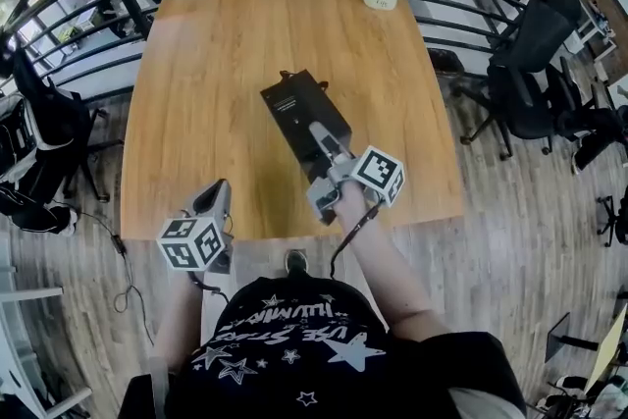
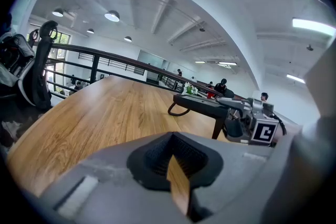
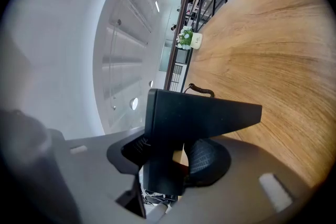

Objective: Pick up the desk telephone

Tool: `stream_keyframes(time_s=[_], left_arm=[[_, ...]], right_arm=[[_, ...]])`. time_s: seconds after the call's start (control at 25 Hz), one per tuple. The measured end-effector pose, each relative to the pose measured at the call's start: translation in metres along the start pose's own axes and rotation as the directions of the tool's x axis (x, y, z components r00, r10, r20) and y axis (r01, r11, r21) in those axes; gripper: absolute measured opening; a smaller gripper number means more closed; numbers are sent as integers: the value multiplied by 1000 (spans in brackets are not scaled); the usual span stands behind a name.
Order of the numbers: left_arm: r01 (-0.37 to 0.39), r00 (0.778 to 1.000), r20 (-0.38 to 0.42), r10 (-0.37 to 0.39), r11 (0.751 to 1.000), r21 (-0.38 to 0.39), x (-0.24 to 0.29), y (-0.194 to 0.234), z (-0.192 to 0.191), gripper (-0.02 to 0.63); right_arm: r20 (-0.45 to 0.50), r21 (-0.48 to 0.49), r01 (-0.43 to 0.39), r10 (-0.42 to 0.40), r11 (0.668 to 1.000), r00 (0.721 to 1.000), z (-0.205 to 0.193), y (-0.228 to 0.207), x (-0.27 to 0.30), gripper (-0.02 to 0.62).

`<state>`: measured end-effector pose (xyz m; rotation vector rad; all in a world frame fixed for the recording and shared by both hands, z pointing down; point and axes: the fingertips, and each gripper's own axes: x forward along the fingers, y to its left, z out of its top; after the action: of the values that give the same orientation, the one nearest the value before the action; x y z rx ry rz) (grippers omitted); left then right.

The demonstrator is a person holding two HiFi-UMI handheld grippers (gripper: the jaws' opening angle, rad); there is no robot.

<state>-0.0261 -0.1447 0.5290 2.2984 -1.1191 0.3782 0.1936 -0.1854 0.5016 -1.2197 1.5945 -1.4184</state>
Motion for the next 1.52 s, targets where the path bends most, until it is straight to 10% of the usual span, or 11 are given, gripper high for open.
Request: stream_keyframes(time_s=[1.52], left_arm=[[66, 997, 40, -65, 998, -6, -113, 13, -38, 2]], right_arm=[[57, -12, 58, -57, 998, 997, -109, 22, -95, 187]])
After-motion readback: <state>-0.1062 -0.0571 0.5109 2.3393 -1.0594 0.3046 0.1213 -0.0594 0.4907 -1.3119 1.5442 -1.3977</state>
